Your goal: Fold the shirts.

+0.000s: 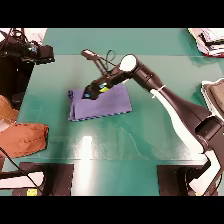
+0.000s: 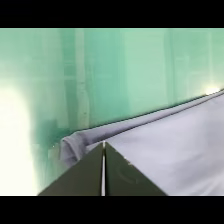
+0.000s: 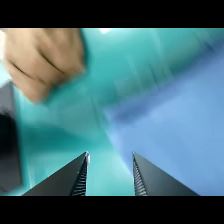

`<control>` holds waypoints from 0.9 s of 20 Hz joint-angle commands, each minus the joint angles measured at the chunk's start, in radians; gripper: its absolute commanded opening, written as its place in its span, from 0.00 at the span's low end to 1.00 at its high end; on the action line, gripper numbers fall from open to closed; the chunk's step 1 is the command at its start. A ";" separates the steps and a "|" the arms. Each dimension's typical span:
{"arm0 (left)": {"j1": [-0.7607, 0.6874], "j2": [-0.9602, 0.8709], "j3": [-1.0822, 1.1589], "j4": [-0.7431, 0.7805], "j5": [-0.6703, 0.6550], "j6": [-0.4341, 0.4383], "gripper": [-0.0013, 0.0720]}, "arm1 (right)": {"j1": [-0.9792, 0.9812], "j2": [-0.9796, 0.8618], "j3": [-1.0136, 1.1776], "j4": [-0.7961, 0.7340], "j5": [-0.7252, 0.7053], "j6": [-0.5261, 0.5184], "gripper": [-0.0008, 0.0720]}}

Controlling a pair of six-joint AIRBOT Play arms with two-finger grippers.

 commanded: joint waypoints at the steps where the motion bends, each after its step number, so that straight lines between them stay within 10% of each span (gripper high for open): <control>1: 0.009 0.008 0.000 -0.004 -0.039 0.000 0.05 | -0.118 0.043 -0.087 -0.111 0.117 0.052 0.44; 5: 0.009 0.008 0.000 -0.009 -0.048 0.000 0.05 | -0.335 0.125 -0.319 -0.113 0.121 0.079 0.45; 8: 0.009 0.007 -0.001 -0.018 -0.042 0.000 0.05 | -0.465 0.135 -0.435 -0.074 0.123 0.080 0.84; 18: 0.007 0.005 -0.001 -0.063 -0.013 0.000 0.05 | -0.425 0.011 -0.514 0.183 -0.041 0.079 0.79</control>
